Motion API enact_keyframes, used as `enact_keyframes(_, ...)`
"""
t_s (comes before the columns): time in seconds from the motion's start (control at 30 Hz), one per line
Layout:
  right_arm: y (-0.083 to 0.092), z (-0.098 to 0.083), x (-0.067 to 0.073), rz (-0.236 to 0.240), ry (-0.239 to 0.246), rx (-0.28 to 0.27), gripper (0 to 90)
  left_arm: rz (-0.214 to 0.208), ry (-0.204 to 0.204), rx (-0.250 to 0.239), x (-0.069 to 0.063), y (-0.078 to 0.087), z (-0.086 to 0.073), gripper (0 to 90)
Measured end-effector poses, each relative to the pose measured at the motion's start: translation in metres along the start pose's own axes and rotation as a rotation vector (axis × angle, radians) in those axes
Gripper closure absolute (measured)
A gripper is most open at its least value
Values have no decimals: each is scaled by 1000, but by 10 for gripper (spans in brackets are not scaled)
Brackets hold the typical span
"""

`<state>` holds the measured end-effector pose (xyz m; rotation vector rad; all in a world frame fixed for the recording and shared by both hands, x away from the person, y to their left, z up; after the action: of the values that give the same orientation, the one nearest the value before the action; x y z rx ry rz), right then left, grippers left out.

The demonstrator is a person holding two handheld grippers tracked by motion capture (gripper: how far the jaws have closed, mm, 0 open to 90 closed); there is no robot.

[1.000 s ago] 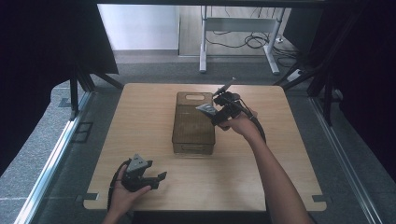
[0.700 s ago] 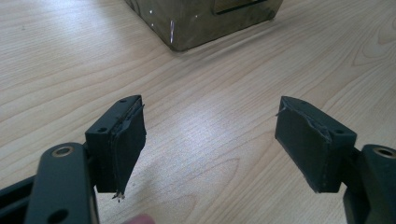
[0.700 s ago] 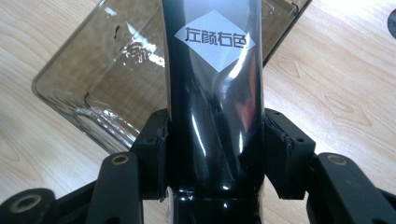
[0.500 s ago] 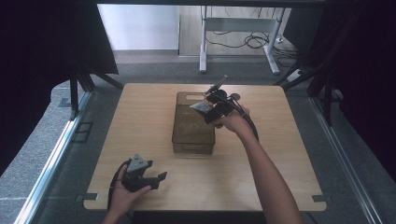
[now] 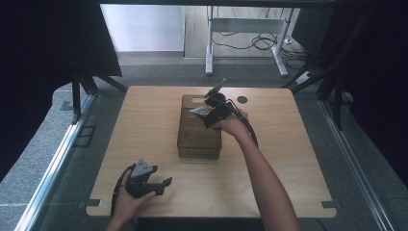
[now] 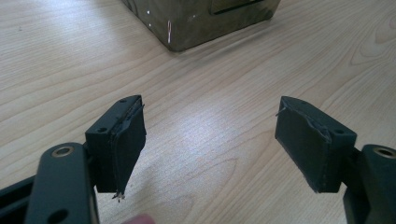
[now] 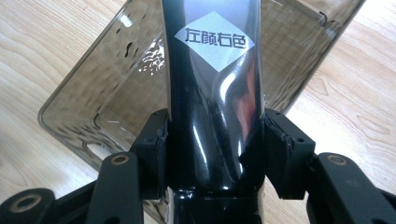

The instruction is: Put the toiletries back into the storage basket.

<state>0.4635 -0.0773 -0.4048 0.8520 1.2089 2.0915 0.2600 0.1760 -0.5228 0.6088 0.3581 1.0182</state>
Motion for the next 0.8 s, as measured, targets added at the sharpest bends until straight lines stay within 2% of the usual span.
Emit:
enact_keyframes(0.5, -30, 5, -1, 13, -19, 20, 481, -2, -1, 7, 1, -1, -1, 249)
enact_keyframes(0.8, -53, 2, -5, 5, -22, 59, 481, 1, -3, 10, 1, -2, -1, 249)
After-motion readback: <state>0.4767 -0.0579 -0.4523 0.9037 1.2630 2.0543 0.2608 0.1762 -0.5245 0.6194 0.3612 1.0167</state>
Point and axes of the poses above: each handheld gripper's, and its own axes: y roughly backward along the jaws, z roughly out of its top, x roughly to its left, the point moved 1 cm from there along -y, roughly forward along the jaws, and after that the axes turned 12 degrees about z, right-handed, at the moved point
